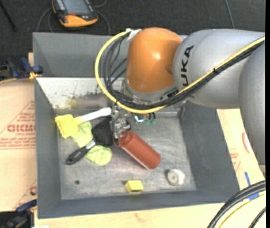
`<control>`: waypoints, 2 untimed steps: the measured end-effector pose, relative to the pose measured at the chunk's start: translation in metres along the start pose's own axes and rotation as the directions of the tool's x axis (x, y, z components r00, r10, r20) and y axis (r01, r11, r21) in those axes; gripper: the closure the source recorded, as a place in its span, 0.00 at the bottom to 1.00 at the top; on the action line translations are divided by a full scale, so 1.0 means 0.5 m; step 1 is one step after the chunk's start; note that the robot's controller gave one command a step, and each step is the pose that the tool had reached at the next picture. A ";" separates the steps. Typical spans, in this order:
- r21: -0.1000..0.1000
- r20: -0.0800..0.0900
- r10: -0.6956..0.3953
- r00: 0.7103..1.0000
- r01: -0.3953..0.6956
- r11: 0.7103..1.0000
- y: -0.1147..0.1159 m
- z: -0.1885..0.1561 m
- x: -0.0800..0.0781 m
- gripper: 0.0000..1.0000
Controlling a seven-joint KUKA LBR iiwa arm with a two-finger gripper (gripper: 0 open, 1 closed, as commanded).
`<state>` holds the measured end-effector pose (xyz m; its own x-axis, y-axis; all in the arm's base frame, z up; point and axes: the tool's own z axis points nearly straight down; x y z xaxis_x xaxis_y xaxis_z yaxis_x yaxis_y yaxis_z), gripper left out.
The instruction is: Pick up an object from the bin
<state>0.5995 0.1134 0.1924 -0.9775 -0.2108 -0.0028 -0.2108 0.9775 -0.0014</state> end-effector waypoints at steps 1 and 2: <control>-0.003 0.009 0.025 1.000 -0.024 1.000 -0.006 0.004 0.006 1.00; -0.004 -0.012 0.057 0.998 -0.057 0.998 -0.036 -0.052 0.072 1.00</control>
Offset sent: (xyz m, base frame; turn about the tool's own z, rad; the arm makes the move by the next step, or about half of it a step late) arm -0.0538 -0.0477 0.0820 0.0903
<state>0.5682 0.0884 0.2184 -0.9880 -0.1544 0.0094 -0.1544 0.9880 0.0023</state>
